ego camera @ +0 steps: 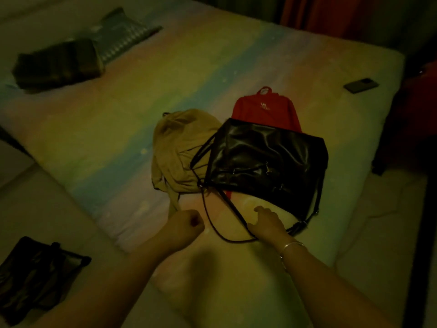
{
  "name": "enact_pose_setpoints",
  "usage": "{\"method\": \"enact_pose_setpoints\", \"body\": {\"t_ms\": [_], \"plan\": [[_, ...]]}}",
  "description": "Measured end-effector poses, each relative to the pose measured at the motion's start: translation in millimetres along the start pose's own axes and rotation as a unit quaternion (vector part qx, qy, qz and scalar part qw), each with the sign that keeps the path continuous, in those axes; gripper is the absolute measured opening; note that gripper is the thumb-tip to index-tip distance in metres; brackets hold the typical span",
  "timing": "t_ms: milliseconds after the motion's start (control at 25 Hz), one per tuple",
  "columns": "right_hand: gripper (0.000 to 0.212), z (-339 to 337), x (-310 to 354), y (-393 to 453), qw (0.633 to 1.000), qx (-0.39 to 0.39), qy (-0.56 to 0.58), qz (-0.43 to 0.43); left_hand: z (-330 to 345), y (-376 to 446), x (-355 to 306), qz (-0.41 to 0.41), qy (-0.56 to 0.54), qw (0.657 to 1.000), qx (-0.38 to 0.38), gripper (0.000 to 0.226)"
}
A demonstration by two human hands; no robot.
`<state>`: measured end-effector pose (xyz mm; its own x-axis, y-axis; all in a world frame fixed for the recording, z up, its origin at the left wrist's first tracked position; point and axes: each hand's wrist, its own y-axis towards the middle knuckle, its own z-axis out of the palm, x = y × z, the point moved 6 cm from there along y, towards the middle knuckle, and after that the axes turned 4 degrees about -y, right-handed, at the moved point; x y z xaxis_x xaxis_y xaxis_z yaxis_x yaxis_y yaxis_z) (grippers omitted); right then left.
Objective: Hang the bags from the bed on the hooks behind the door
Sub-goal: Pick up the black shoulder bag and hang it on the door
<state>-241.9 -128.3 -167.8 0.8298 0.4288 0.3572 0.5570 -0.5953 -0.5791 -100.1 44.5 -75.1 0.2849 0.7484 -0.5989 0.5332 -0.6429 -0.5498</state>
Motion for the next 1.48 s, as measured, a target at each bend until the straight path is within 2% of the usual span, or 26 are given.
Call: {"method": "enact_pose_setpoints", "body": {"t_ms": [160,320,400,480,560,680,760,920,1040,1120,1240,1360,1400,1440,1480], "plan": [[0.074,42,-6,34,0.989,0.075,-0.130,-0.013,11,38,15,-0.015,0.001,1.000,0.015,0.023],[0.067,81,-18,24,0.964,0.120,-0.237,-0.012,23,37,43,-0.042,-0.012,0.998,0.051,0.020],[0.060,90,-14,12,0.958,0.154,-0.240,-0.023,25,27,56,-0.053,-0.015,0.996,0.065,0.019],[0.042,88,12,-5,0.969,0.199,-0.137,-0.051,20,12,67,-0.070,-0.015,0.995,0.063,0.015],[0.026,72,62,-29,0.972,0.214,0.058,-0.081,8,-10,73,-0.083,-0.018,0.995,0.044,0.009],[0.024,27,152,-70,0.934,0.186,0.267,-0.145,-22,-55,69,-0.081,-0.017,0.997,0.011,0.019],[0.030,-4,210,-105,0.902,0.174,0.350,-0.185,-47,-89,63,-0.077,-0.031,0.996,-0.021,0.032],[0.047,-50,289,-199,0.884,0.092,0.333,-0.314,-93,-180,61,-0.064,-0.078,0.989,-0.104,0.063],[0.054,-53,324,-281,0.862,0.092,0.322,-0.380,-122,-260,75,-0.048,-0.168,0.961,-0.215,0.087],[0.056,-42,342,-338,0.846,0.099,0.317,-0.416,-135,-318,90,-0.040,-0.201,0.940,-0.274,0.093],[0.052,7,370,-458,0.812,0.143,0.316,-0.469,-138,-439,129,-0.027,-0.231,0.905,-0.355,0.077],[0.056,68,396,-593,0.767,0.169,0.269,-0.558,-124,-558,170,0.035,-0.278,0.881,-0.381,0.023],[0.051,84,404,-628,0.749,0.171,0.254,-0.588,-119,-591,180,0.044,-0.285,0.874,-0.392,0.016],[0.044,98,412,-663,0.734,0.176,0.241,-0.610,-115,-625,195,0.041,-0.299,0.857,-0.419,0.013],[0.039,123,427,-713,0.719,0.201,0.234,-0.623,-110,-684,221,0.019,-0.313,0.825,-0.470,0.010]]}}
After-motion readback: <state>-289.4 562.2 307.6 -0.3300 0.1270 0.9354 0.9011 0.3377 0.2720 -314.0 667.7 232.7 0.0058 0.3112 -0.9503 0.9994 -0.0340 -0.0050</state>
